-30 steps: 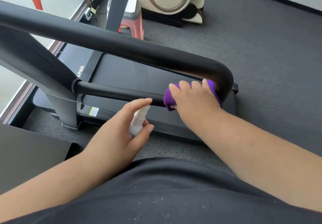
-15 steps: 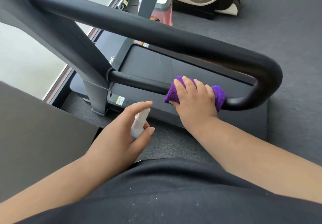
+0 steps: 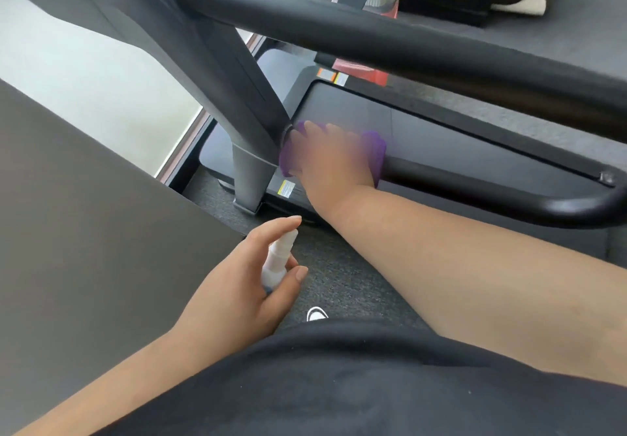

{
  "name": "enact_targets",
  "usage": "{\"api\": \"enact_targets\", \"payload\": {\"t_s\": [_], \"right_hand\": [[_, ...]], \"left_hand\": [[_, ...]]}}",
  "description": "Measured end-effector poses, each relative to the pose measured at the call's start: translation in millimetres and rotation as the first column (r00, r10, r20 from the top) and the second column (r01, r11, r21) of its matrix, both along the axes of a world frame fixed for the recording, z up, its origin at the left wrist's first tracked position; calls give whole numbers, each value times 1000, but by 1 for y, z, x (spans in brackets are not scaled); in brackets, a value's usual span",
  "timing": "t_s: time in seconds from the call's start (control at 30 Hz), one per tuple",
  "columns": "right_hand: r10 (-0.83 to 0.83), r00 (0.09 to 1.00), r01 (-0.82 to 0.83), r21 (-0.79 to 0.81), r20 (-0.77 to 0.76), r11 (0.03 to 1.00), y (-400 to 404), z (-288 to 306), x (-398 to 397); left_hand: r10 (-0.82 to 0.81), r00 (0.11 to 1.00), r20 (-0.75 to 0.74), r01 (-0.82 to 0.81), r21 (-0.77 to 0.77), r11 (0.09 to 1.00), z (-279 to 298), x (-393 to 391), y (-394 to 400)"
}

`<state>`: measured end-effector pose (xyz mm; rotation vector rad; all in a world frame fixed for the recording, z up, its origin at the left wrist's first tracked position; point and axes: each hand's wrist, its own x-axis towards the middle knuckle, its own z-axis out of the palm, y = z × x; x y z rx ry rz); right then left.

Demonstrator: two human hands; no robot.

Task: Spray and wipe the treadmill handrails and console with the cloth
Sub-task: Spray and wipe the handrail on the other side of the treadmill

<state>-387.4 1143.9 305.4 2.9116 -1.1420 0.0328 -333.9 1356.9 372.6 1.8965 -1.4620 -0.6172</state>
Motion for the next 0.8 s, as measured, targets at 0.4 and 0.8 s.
{"api": "enact_targets", "payload": {"t_s": [0.4,0.8], "right_hand": [[235,959,-267,228,159,936,19,22,-21],[118,971,-215,554,206,805,56,58,-127]], "left_hand": [[192,981,-19,-193,-46,980,13,34,-54],[79,981,179,-105,139,985,-45,44,-137]]}}
